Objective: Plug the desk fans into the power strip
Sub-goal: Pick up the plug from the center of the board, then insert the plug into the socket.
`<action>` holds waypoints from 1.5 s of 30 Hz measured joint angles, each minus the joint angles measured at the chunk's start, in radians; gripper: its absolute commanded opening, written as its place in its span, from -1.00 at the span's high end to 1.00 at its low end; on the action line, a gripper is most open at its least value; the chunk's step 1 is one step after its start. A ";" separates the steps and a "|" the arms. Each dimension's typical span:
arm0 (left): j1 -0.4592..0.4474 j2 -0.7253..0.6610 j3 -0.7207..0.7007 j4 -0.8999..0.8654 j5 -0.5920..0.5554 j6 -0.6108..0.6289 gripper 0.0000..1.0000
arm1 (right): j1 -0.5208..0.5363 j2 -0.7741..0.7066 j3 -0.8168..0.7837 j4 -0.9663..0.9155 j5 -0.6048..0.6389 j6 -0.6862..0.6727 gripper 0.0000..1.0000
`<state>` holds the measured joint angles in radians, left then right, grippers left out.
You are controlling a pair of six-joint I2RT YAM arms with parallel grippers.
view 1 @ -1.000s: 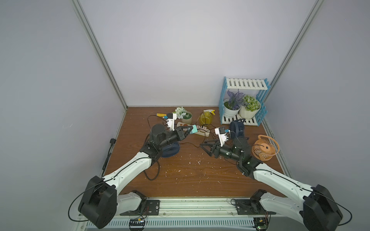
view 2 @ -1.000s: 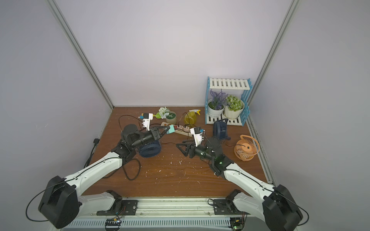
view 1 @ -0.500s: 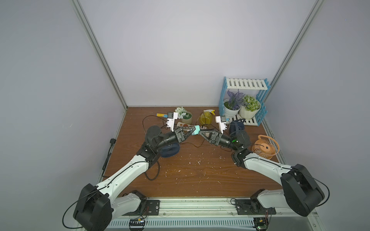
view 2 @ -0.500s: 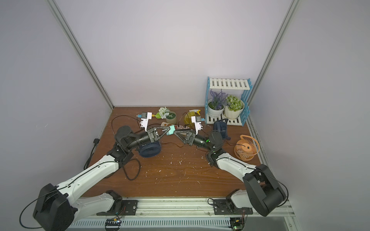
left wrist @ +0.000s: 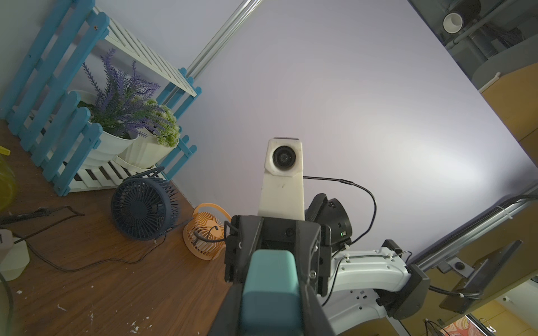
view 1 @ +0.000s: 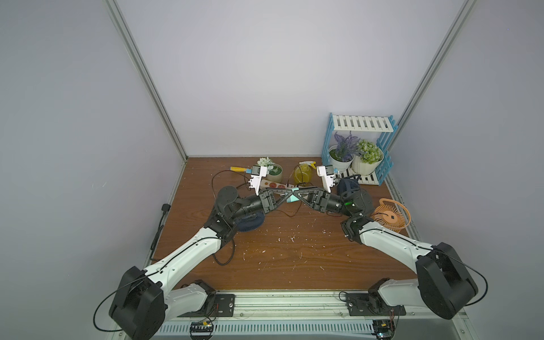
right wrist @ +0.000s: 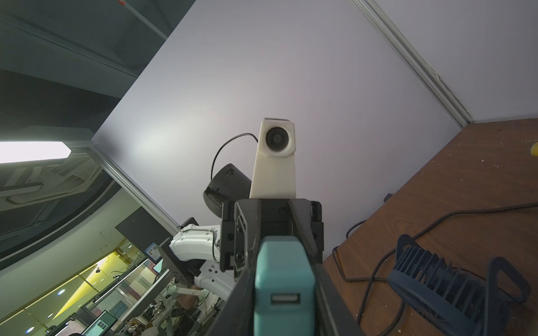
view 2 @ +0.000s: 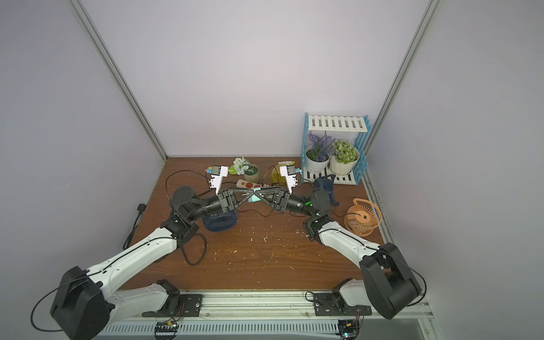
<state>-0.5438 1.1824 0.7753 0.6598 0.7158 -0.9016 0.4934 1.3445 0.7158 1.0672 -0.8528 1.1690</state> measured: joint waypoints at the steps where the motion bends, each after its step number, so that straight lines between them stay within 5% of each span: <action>1: -0.001 0.000 0.000 0.004 -0.001 0.000 0.31 | -0.004 0.000 0.000 0.003 -0.003 0.003 0.96; 3: -0.003 0.000 -0.002 0.009 -0.006 0.003 -0.30 | -0.009 0.000 0.000 0.007 -0.009 0.001 1.00; 6: 0.003 -0.003 -0.035 0.020 -0.045 -0.004 -0.70 | -0.026 -0.016 0.000 -0.035 -0.013 -0.050 1.00; 15: 0.157 0.062 -0.087 -0.111 -0.103 -0.001 -0.82 | 0.001 -0.136 0.298 -0.941 0.227 -0.816 1.00; 21: 0.177 0.128 0.091 -0.435 -0.206 0.166 -0.78 | 0.041 0.006 0.494 -1.265 0.394 -1.155 1.00; 28: 0.258 0.263 0.219 -0.547 -0.254 0.262 -0.45 | 0.072 0.319 0.751 -1.495 0.509 -1.426 1.00; 35: 0.304 0.424 0.280 -0.578 -0.273 0.303 -0.11 | 0.077 0.568 0.999 -1.642 0.540 -1.582 1.00; 45: 0.333 0.629 0.378 -0.578 -0.261 0.323 0.10 | 0.077 0.811 1.271 -1.774 0.550 -1.711 1.00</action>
<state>-0.2108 1.8111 1.1534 0.0814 0.4549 -0.5785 0.5701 2.1555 1.9873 -0.7071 -0.3023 -0.5423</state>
